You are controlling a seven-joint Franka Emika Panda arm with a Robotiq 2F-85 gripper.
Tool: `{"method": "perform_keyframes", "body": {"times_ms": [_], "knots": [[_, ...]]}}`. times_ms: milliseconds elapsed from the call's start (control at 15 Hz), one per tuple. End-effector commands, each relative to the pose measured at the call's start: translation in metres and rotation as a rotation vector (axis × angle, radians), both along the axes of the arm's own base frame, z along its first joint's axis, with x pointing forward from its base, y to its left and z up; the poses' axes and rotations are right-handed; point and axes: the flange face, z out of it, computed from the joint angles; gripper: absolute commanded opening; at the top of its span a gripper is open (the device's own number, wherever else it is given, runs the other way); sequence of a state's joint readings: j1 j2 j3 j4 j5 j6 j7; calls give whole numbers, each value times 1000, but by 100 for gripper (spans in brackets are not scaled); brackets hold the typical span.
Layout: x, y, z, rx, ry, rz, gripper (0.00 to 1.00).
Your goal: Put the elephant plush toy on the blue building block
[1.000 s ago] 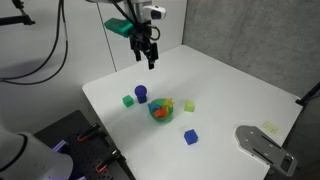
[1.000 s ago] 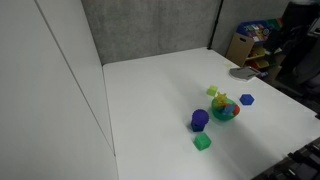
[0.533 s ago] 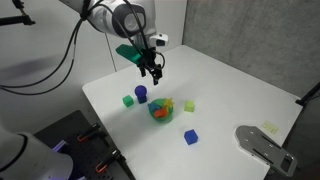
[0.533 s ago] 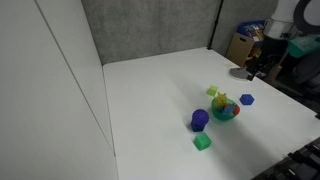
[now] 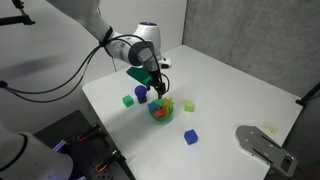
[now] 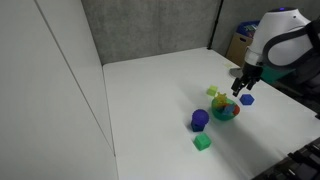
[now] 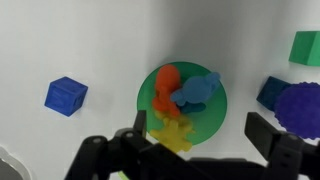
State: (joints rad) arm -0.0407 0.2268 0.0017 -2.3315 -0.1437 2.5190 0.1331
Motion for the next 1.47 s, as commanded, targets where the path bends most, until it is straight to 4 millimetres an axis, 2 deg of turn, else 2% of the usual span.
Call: {"method": "perform_keyframes", "body": {"times_ms": [0,200,400,867,1400], "knots": [[14,-4,-31,-20,15,-1,100],[16,-5,-52,-22,36,-63,100],[17,-4,-65,-25,30,-146,100],[22,12,-74,-24,-15,-339,100],[11,33,-105,-73,19,-441,100]]}}
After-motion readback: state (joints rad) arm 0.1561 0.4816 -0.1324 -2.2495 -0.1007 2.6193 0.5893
